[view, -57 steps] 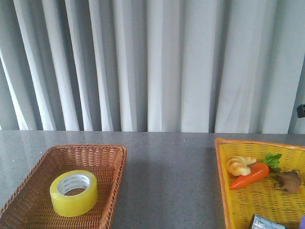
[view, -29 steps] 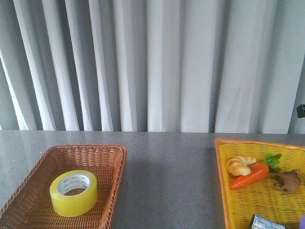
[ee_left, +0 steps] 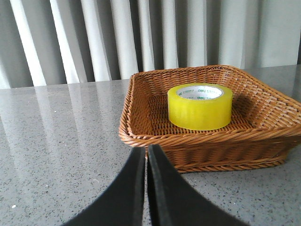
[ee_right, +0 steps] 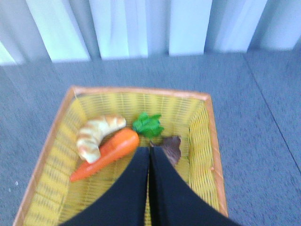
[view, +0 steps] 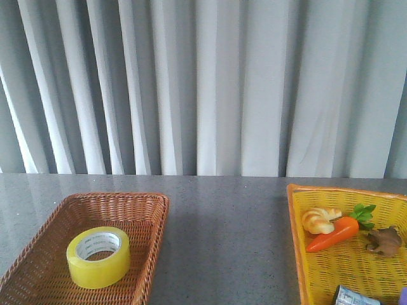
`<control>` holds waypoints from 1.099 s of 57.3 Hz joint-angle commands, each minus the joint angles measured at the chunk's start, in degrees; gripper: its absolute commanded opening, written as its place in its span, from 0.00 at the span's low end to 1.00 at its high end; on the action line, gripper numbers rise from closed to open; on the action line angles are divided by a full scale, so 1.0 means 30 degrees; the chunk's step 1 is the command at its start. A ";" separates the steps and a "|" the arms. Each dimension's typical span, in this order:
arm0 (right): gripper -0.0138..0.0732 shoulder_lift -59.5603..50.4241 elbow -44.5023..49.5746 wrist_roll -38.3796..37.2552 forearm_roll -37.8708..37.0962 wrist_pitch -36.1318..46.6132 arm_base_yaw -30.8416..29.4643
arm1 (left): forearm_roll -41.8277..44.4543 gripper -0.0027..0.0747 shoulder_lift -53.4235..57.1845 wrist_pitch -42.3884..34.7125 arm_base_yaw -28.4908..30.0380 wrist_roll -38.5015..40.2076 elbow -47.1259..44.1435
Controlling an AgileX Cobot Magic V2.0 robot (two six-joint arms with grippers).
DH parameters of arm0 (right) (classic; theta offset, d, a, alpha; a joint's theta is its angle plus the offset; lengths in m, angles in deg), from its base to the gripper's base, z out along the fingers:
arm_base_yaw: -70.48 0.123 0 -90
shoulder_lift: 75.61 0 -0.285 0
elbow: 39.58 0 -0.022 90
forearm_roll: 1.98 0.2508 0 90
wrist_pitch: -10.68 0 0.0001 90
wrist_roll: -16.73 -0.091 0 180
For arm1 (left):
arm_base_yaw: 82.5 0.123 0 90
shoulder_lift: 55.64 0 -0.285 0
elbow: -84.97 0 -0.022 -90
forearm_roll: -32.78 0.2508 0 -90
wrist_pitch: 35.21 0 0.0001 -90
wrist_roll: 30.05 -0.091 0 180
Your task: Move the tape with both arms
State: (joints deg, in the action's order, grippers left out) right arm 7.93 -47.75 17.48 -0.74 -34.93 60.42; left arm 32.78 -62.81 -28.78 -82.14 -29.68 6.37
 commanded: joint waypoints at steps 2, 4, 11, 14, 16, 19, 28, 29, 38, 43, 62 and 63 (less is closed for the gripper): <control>0.15 -0.3260 0.3931 -0.0117 0.0814 0.5739 -0.0115 | -0.0124 0.03 0.0304 -0.1259 0.0021 0.0166 0.0151; 0.15 -0.4306 0.5520 -0.0117 0.1337 0.6750 -0.0115 | -0.0124 0.03 0.0304 -0.1259 0.0021 0.0166 0.0151; 0.15 -0.7420 0.9881 -0.0117 0.2730 0.8768 -0.0115 | -0.0124 0.03 0.0304 -0.1259 0.0021 0.0166 0.0151; 0.15 -0.8937 1.1767 -0.0117 0.3124 0.9693 -0.0115 | -0.0124 0.03 0.0304 -0.1259 0.0021 0.0166 0.0151; 0.15 -0.9876 1.2905 -0.0117 0.3380 1.0220 -0.0115 | -0.0124 0.03 0.0304 -0.1259 0.0021 0.0166 0.0151; 0.15 -1.1344 1.4625 -0.0133 0.3788 1.0869 -0.0115 | -0.0124 0.03 0.0304 -0.1259 0.0021 0.0166 0.0151; 0.15 -1.5036 1.8707 -0.0133 0.4266 1.2058 -0.0115 | -0.0124 0.03 0.0304 -0.1259 0.0021 0.0166 0.0151; 0.15 -1.5435 1.9134 -0.0133 0.4211 1.2081 -0.0115 | -0.0124 0.03 0.0304 -0.1259 0.0021 0.0166 0.0151; 0.15 -1.8394 2.2193 -0.0133 0.3339 1.2874 -0.0115 | -0.0124 0.03 0.0304 -0.1259 0.0021 0.0166 0.0151; 0.15 -1.9678 2.3647 -0.0133 0.3144 1.3797 -0.0115 | -0.0124 0.03 0.0304 -0.1259 0.0021 0.0166 0.0151; 0.15 -2.3145 2.8213 -0.0133 0.2159 1.4978 -0.0103 | -0.0124 0.03 0.0304 -0.1259 0.0021 0.0166 0.0151; 0.15 -2.3336 2.8353 -0.0133 0.2159 1.5013 -0.0103 | -0.0124 0.03 0.0304 -0.1259 0.0021 0.0166 0.0151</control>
State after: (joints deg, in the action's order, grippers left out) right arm -60.59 36.65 17.23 6.81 4.53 60.42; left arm 32.78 -62.81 -28.46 -82.14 -29.68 6.37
